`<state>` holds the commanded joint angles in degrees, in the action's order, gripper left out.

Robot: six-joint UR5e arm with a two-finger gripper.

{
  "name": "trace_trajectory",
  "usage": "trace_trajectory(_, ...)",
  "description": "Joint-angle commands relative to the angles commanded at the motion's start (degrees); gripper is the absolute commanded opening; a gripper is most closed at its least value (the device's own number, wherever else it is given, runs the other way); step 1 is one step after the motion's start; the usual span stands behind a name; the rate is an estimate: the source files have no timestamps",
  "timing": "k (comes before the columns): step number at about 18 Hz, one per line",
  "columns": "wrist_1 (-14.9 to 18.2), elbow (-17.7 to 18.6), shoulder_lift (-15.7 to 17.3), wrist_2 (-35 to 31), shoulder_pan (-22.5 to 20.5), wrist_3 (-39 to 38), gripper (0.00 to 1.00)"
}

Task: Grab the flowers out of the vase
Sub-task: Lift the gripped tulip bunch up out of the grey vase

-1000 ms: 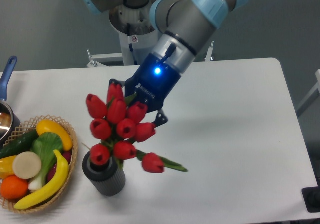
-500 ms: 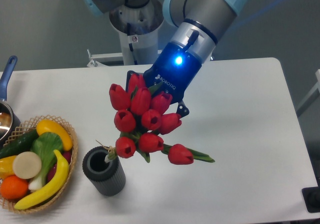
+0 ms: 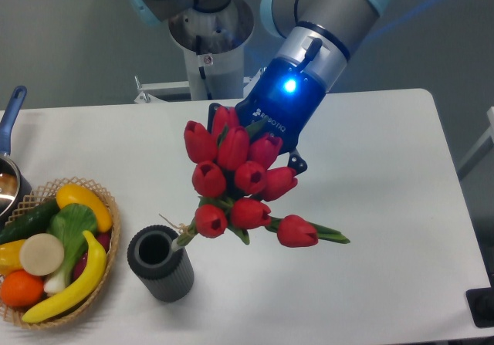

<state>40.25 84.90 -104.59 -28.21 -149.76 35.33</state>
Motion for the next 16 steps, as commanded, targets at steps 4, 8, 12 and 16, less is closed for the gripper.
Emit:
trace_trajectory(4,0.00,0.17,-0.09,0.00,-0.97,0.96,0.32)
trace_trajectory(8,0.00,0.35,-0.09,0.00,-1.94,1.76,0.32)
trace_trajectory(12,0.00,0.35,-0.26,0.00,-2.11,2.73,0.32)
trace_trajectory(16,0.00,0.79,-0.18,0.09,-2.82,3.16,0.32)
